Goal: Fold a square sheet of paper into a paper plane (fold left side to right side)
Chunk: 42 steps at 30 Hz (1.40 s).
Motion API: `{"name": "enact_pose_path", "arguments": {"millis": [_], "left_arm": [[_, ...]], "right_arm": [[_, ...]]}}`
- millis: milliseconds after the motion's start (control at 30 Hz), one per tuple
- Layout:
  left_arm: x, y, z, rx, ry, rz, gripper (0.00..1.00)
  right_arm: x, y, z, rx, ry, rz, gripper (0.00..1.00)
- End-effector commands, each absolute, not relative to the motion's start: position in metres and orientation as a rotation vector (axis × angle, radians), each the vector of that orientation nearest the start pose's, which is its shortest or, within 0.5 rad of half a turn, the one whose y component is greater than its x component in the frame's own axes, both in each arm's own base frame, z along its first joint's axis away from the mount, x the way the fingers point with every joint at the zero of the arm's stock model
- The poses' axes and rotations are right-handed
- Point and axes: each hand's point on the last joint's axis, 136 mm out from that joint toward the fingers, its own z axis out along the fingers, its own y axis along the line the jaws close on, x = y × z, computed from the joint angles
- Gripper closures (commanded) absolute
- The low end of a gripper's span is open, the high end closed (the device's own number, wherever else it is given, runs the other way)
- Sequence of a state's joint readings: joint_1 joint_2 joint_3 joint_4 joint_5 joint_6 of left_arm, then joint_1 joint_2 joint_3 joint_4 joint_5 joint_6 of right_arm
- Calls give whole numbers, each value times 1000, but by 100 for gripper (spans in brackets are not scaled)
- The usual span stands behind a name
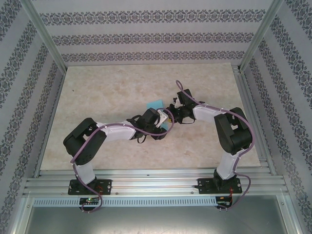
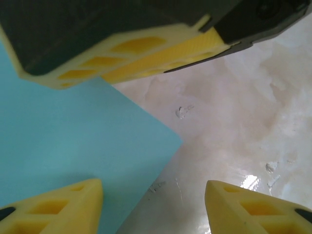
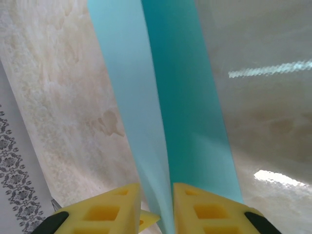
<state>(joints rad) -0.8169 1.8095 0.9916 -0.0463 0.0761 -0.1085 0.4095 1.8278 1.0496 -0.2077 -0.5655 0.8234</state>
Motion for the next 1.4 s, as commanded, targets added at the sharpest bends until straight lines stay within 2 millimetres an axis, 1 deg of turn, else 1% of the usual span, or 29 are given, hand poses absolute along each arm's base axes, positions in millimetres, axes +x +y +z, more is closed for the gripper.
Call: {"name": "enact_pose_path", "arguments": {"millis": [0, 67, 167, 233, 333, 533, 633, 867, 933, 1033, 1100, 1200, 1267, 1367], "left_arm": [[317, -348, 52, 859, 2284, -435, 46], [320, -348, 53, 842, 2283, -424, 50], [322, -344, 53, 822, 2283, -402, 57], [321, -344, 54, 818, 2277, -405, 65], [318, -344, 55, 818, 2267, -430, 75], [316, -341, 58, 822, 2261, -464, 94], [315, -339, 59, 817, 2266, -505, 99], [314, -337, 63, 806, 2267, -637, 100], [315, -335, 62, 790, 2272, -680, 100], [318, -329, 62, 752, 2282, -744, 100], [320, -325, 63, 728, 2283, -785, 100], [323, -321, 67, 698, 2277, -852, 100], [326, -318, 69, 677, 2276, -888, 100], [330, -314, 71, 652, 2275, -917, 100]], "right_arm": [[348, 267, 76, 276, 2720, 1211, 76], [348, 268, 75, 278, 2723, 1213, 76], [348, 268, 76, 292, 2715, 1230, 76], [348, 269, 77, 311, 2704, 1247, 78], [348, 271, 80, 329, 2686, 1280, 80], [349, 268, 80, 338, 2682, 1267, 81], [349, 268, 79, 339, 2683, 1266, 81], [349, 261, 79, 343, 2678, 1252, 78], [351, 254, 82, 338, 2664, 1211, 74], [354, 239, 93, 316, 2619, 1145, 67], [355, 228, 98, 300, 2598, 1107, 65], [351, 216, 98, 253, 2605, 1055, 64], [347, 217, 95, 207, 2611, 1050, 66], [337, 222, 84, 169, 2643, 1057, 71]]}}
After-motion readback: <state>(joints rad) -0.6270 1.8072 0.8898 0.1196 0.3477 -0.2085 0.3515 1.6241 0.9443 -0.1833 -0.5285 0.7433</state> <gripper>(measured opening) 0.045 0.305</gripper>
